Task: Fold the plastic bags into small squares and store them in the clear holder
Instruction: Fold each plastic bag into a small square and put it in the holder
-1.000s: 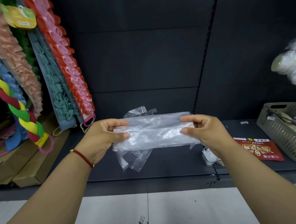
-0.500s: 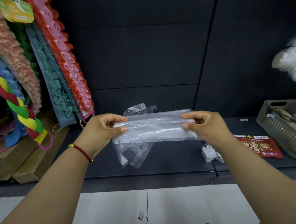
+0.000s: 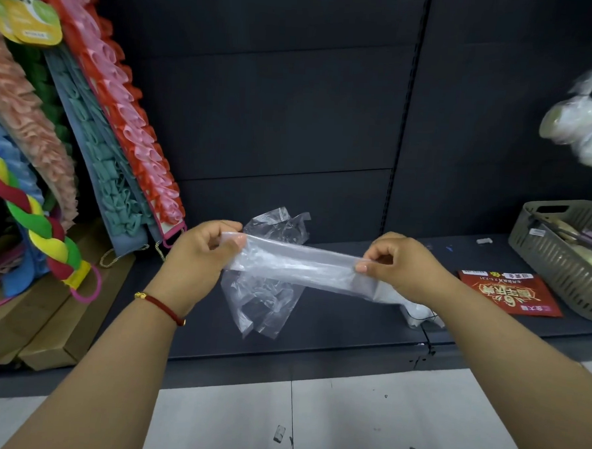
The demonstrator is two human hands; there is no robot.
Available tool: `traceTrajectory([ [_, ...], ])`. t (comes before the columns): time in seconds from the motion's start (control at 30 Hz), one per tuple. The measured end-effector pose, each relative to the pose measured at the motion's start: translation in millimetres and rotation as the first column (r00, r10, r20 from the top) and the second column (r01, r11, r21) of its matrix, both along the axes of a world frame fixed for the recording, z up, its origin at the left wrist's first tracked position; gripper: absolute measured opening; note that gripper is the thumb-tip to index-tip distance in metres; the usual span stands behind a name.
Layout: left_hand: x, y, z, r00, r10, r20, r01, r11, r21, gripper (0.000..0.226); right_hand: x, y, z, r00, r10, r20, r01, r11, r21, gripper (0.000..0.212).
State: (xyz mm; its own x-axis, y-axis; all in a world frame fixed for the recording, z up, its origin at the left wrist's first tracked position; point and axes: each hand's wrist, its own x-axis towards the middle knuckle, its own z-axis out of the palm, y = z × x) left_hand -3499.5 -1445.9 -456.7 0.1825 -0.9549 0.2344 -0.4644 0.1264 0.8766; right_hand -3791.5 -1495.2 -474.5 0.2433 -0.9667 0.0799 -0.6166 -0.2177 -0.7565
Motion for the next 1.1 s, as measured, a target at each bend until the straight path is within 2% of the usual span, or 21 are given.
traceTrajectory([
  [0.07, -5.7, 1.2, 1.2, 0.996, 0.025, -0.087, -0.027, 0.999, -0.027, 0.013, 0.9, 3.2, -0.1, 0.997, 0.055, -0.045, -0.051, 0.994, 0.094, 0.016],
  [0.17, -13.8, 2.8, 3.9, 0.993, 0.065, -0.097, -0.074, 0.993, -0.094, 0.014, 2.4, 10.4, -1.6, 0.986, 0.159, -0.052, -0.142, 0.959, 0.243, 0.013],
  [0.27, -24.3, 5.3, 8.7, 0.997, -0.016, -0.07, 0.009, 0.995, -0.096, 0.011, 12.8, 24.4, -1.7, 0.961, 0.237, 0.145, -0.273, 0.9, 0.34, 0.021],
  [0.33, -33.2, 7.8, 11.4, 0.995, -0.101, -0.015, 0.099, 0.993, -0.071, 0.011, 25.3, 32.5, -4.1, 0.926, 0.274, 0.259, -0.354, 0.868, 0.347, 0.026],
  [0.43, -44.8, 8.5, 12.2, 0.991, -0.132, -0.016, 0.131, 0.988, -0.082, 0.012, 42.2, 39.5, -4.8, 0.926, 0.271, 0.263, -0.342, 0.896, 0.283, 0.016],
  [0.47, -48.2, 8.0, 10.8, 0.991, -0.106, -0.083, 0.098, 0.991, -0.096, 0.01, 45.3, 41.1, -4.4, 0.928, 0.253, 0.274, -0.326, 0.907, 0.267, 0.018],
  [0.5, -52.1, 9.0, 10.0, 0.972, -0.094, -0.213, 0.076, 0.993, -0.089, 0.007, 46.5, 41.4, -4.4, 0.924, 0.226, 0.308, -0.312, 0.912, 0.266, 0.016],
  [0.53, -55.5, 9.8, 8.4, 0.92, -0.112, -0.377, 0.099, 0.994, -0.053, 0.012, 46.9, 41.4, -3.9, 0.913, 0.195, 0.36, -0.303, 0.913, 0.274, 0.011],
  [0.57, -60.2, 11.7, 7.6, 0.825, -0.15, -0.545, 0.176, 0.984, -0.005, 0.019, 46.7, 41.6, -2.9, 0.9, 0.166, 0.404, -0.295, 0.913, 0.281, 0.006],
  [0.6, -65.7, 13.4, 5.7, 0.728, -0.179, -0.662, 0.265, 0.964, 0.031, 0.022, 46.3, 41.6, -2.9, 0.891, 0.141, 0.432, -0.282, 0.917, 0.283, 0.009],
  [0.63, -71.6, 16.2, 4.3, 0.68, -0.189, -0.709, 0.323, 0.945, 0.058, 0.022, 46.3, 41.7, -2.5, 0.887, 0.128, 0.445, -0.275, 0.919, 0.284, 0.013],
  [0.7, -81.4, 18.5, -1.3, 0.769, -0.161, -0.618, 0.301, 0.945, 0.128, 0.021, 46.0, 42.0, -1.5, 0.883, 0.122, 0.453, -0.271, 0.921, 0.281, 0.017],
  [0.73, -84.5, 16.3, -4.7, 0.833, -0.109, -0.543, 0.222, 0.964, 0.146, 0.021, 45.8, 42.1, -1.8, 0.883, 0.124, 0.452, -0.274, 0.919, 0.283, 0.017],
  [0.8, -83.1, 9.5, -11.9, 0.897, 0.007, -0.442, 0.061, 0.988, 0.14, 0.027, 45.8, 42.3, -2.7, 0.89, 0.116, 0.441, -0.271, 0.912, 0.307, 0.012],
  [0.9, -73.3, 1.5, -12.3, 0.923, 0.106, -0.37, -0.082, 0.993, 0.079, 0.049, 46.0, 41.0, -10.6, 0.944, 0.152, 0.294, -0.253, 0.904, 0.344, 0.015],
  [1.0, -62.7, -1.0, -9.9, 0.926, 0.162, -0.341, -0.163, 0.986, 0.025, 0.053, 45.0, 41.0, -19.8, 0.97, 0.211, 0.124, -0.243, 0.885, 0.397, 0.012],
  [1.1, -52.2, -3.2, -9.8, 0.921, 0.171, -0.349, -0.176, 0.984, 0.017, 0.06, 42.1, 39.7, -21.6, 0.974, 0.206, 0.093, -0.225, 0.874, 0.431, 0.017],
])
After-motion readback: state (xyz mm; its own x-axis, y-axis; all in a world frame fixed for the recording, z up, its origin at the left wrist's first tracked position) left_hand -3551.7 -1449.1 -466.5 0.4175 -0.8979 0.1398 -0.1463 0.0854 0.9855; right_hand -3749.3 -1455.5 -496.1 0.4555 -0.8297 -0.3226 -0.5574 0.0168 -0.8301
